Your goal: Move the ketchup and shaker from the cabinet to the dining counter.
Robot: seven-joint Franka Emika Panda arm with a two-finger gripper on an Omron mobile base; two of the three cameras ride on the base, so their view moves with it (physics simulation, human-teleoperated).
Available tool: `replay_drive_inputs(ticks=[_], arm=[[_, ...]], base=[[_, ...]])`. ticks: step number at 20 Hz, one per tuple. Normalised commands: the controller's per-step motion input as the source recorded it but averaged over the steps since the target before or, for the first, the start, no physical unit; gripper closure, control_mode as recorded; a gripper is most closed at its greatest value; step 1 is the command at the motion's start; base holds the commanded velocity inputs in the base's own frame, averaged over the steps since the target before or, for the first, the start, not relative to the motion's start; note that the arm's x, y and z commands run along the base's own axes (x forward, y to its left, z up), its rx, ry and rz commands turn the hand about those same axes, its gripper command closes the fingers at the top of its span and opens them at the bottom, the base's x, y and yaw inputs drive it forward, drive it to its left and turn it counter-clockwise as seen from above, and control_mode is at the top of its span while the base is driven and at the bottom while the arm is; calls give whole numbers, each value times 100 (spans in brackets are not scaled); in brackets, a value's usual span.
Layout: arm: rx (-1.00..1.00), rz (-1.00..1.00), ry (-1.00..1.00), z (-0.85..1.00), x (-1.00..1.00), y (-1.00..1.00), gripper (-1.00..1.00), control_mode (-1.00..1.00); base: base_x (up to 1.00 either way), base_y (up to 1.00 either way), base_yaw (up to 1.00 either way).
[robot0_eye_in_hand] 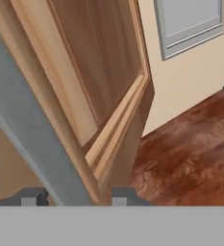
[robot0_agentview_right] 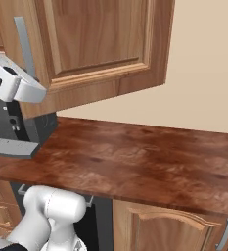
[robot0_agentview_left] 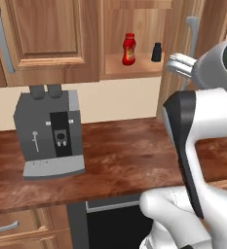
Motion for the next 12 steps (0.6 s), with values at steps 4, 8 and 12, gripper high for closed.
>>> replay_drive_inputs(ticks=[4, 8, 12], arm=[[3, -7, 3, -4, -33, -2, -100, -100], [12, -3, 0, 0, -29, 16, -100, -100], [11, -5, 0, 0, -38, 34, -100, -100]], base=[[0, 0, 0], [0, 0, 0], [0, 0, 0]])
